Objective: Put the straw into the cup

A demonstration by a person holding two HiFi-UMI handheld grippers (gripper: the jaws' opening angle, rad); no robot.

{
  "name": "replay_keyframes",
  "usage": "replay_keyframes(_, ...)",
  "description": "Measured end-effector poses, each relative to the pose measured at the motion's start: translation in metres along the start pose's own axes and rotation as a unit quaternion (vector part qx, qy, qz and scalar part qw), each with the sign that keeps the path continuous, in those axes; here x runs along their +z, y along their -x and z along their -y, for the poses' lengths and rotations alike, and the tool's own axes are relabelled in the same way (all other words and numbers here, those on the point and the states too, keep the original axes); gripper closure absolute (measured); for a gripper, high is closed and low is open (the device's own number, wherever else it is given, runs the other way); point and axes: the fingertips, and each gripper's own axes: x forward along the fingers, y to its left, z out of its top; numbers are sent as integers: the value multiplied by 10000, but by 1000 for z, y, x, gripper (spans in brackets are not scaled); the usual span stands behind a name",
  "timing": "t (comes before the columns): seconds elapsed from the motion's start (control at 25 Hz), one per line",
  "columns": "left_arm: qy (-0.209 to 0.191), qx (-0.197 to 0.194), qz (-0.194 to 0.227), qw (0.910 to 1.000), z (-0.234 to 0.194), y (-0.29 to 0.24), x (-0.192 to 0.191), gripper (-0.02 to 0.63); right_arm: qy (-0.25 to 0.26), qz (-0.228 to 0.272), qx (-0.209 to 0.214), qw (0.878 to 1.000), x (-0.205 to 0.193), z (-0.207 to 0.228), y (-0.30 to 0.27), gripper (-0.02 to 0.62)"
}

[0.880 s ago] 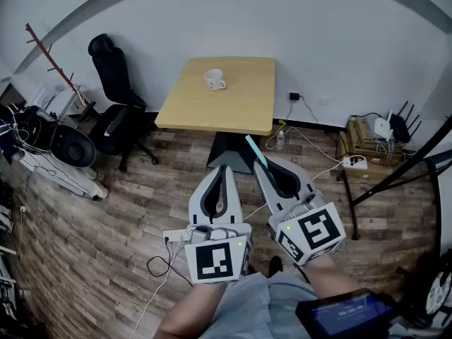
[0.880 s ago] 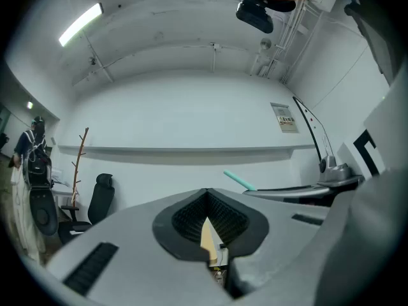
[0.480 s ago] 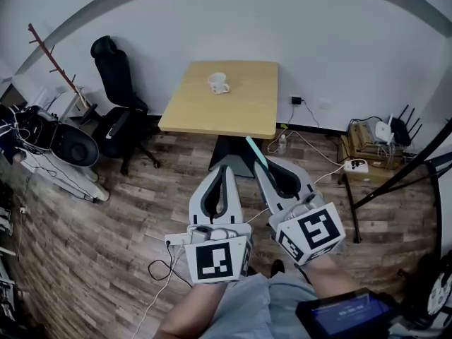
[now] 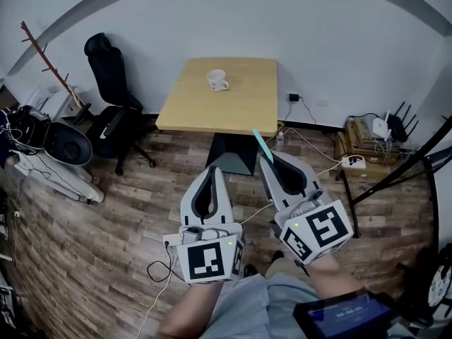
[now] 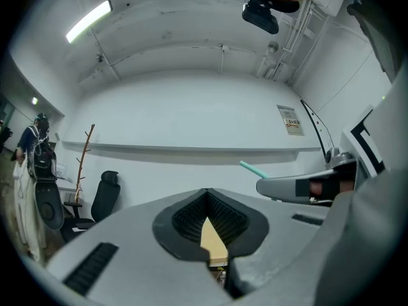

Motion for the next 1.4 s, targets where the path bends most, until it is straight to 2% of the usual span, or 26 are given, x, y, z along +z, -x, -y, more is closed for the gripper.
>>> replay_keyframes(0.24, 56, 12, -166, 9998, -13, -19, -19, 607, -43, -152, -33, 9999, -19, 11, -20, 574)
replay_keyframes(0.52, -49, 10, -344, 9994, -23, -87, -46, 607, -206, -209, 51, 9996, -40, 57, -78, 574)
replay_keyframes(1.04, -284, 302, -175, 9990, -54, -225, -30, 607, -261, -12, 550, 9981, -21, 130, -203, 574)
replay_keyframes(1.24, -239, 381, -23, 9990, -58, -255, -29, 607, -208, -20, 723, 9972, -19, 147, -228, 574)
replay_keyframes(1.4, -196, 388, -126, 9990, -65, -271, -42, 607, -269, -134, 752, 9967, -28, 156, -248, 574)
